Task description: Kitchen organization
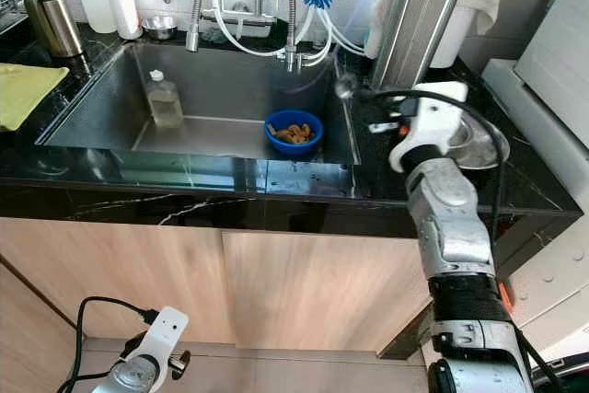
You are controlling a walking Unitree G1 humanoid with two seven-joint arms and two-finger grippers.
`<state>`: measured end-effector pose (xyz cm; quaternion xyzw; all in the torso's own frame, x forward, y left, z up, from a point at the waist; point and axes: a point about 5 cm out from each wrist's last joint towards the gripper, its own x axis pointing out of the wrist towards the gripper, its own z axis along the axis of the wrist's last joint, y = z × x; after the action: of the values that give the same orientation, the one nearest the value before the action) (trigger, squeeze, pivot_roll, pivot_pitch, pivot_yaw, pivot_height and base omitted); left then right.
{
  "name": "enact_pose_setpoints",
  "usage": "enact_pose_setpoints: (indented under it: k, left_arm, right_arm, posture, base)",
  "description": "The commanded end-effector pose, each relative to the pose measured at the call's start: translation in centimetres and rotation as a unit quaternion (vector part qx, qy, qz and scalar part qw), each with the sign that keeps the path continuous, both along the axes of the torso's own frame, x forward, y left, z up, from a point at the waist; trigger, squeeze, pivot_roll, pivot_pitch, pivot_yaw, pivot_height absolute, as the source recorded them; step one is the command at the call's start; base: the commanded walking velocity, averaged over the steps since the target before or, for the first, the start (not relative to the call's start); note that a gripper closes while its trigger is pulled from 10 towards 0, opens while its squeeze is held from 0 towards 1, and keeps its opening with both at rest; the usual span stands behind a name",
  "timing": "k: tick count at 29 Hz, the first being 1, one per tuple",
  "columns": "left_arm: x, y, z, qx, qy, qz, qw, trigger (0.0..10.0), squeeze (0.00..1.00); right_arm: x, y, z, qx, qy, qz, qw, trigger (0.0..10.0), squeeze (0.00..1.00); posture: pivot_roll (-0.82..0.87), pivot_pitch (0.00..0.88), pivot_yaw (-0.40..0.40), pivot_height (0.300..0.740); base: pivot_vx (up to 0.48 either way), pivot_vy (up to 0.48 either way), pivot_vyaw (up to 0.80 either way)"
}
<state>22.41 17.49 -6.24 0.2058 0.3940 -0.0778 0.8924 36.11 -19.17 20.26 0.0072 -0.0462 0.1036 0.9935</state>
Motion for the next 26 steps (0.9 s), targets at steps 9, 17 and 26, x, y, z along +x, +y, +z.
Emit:
enact_pose_setpoints:
  k: [9, 17, 26]
  left_arm:
    - [0.1, -0.2, 0.0, 0.005, 0.001, -0.005, 1.000, 10.0, 0.00]
    - [0.1, -0.2, 0.0, 0.005, 0.000, -0.004, 1.000, 10.0, 0.00]
    - [0.2, -0.2, 0.1, 0.005, 0.000, -0.005, 1.000, 10.0, 0.00]
  right_arm:
    - [1.5, -0.7, -3.0, 0.021, 0.092, 0.031, 0.995, 10.0, 0.00]
    - [1.8, -0.4, -3.5, 0.022, 0.105, 0.059, 0.992, 10.0, 0.00]
    - [2.0, -0.5, -3.6, 0.031, 0.103, 0.059, 0.992, 10.0, 0.50]
  posture:
    - [0.15, 0.026, -0.129, 0.740]
    - [0.15, 0.033, -0.129, 0.740]
    - [0.15, 0.037, -0.126, 0.740]
  base:
    - [0.000, 0.000, 0.00]
    - [0.000, 0.000, 0.00]
    - [0.000, 0.000, 0.00]
